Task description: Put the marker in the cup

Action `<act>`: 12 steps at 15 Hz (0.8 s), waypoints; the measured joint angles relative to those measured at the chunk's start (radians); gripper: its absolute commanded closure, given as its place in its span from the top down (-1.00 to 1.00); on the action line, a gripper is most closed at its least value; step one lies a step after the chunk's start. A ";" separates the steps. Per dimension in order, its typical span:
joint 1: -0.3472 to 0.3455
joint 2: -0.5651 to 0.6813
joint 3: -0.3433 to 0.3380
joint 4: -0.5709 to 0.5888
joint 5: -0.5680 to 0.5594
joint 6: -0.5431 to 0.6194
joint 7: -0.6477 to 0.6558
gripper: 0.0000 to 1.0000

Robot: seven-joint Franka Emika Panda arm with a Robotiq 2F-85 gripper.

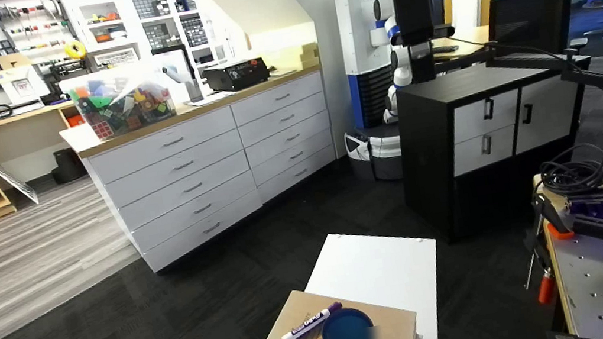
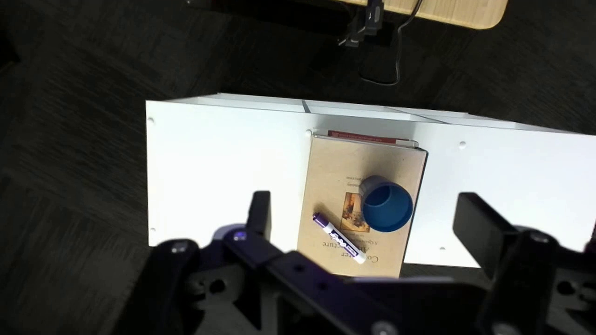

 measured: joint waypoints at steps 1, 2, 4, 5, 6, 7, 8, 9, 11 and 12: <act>0.007 0.020 0.000 -0.002 -0.007 0.028 -0.028 1.00; 0.013 0.040 0.000 -0.002 -0.014 0.054 -0.057 1.00; 0.027 0.083 0.000 -0.002 -0.029 0.103 -0.112 1.00; 0.036 0.105 0.000 -0.002 -0.037 0.127 -0.140 1.00; 0.046 0.127 0.000 -0.001 -0.045 0.151 -0.168 1.00; 0.057 0.147 0.000 0.001 -0.051 0.173 -0.191 1.00; 0.067 0.167 0.000 0.004 -0.057 0.193 -0.212 1.00; 0.077 0.186 0.000 0.010 -0.061 0.211 -0.228 1.00; 0.096 0.221 0.000 0.027 -0.066 0.231 -0.252 1.00; 0.100 0.231 0.000 0.031 -0.066 0.231 -0.253 1.00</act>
